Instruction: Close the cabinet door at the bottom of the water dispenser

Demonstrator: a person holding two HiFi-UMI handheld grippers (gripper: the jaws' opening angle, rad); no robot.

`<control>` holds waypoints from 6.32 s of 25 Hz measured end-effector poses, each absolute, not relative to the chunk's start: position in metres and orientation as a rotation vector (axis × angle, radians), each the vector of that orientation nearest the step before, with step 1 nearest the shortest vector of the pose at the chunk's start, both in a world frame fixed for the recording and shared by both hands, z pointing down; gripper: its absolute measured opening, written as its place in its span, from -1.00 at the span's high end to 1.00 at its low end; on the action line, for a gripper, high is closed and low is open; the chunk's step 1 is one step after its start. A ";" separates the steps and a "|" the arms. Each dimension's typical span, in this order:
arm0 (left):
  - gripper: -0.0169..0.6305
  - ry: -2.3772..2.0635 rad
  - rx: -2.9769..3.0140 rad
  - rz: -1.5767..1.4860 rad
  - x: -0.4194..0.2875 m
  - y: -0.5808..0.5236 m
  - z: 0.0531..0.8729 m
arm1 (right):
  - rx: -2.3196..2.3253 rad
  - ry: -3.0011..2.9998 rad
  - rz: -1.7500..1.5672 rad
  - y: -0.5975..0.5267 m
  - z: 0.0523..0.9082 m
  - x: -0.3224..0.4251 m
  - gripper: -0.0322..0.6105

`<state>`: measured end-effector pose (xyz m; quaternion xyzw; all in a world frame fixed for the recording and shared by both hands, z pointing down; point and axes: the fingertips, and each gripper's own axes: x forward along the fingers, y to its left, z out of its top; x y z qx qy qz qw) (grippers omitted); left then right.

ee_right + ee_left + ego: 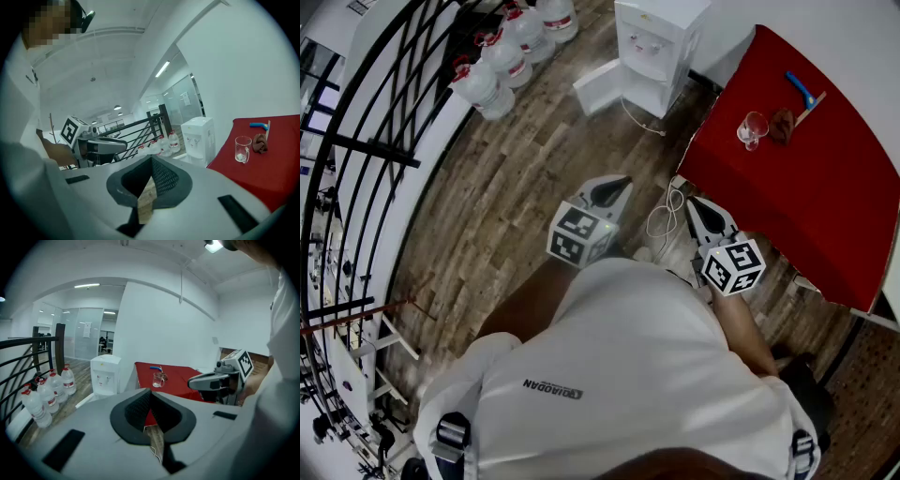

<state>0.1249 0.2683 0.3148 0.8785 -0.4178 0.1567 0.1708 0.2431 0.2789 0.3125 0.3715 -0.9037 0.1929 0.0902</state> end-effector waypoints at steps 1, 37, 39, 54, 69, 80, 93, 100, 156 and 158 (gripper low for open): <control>0.95 -1.186 2.495 0.443 0.125 0.269 0.314 | 1.105 -2.688 0.570 0.280 0.311 0.243 0.83; 0.95 -1.264 2.428 0.417 0.105 0.280 0.314 | 1.053 -2.784 0.717 0.282 0.311 0.227 0.83; 0.95 -1.269 2.411 0.404 0.102 0.278 0.313 | 1.043 -2.785 0.722 0.279 0.312 0.226 0.83; 0.95 -1.263 2.406 0.437 0.062 0.235 0.318 | 1.037 -2.758 0.746 0.234 0.317 0.190 0.83; 0.95 -1.123 2.453 0.435 -0.063 0.104 0.337 | 1.204 -2.595 0.797 0.118 0.336 0.066 0.83; 0.95 -1.047 2.469 0.499 -0.140 0.037 0.367 | 1.261 -2.504 0.878 0.061 0.372 -0.008 0.83; 0.95 -1.204 2.313 0.493 -0.197 -0.013 0.411 | 1.072 -2.466 0.936 -0.019 0.428 -0.067 0.83; 0.95 -1.277 2.193 0.580 -0.213 -0.067 0.455 | 0.971 -2.362 1.078 -0.116 0.538 -0.108 0.83; 0.95 -1.173 1.877 0.700 -0.187 -0.101 0.645 | 1.391 -1.751 1.278 -0.223 0.925 -0.065 0.26; 0.95 -1.154 1.895 0.713 -0.179 -0.102 0.646 | 1.427 -1.728 1.268 -0.219 0.926 -0.045 0.29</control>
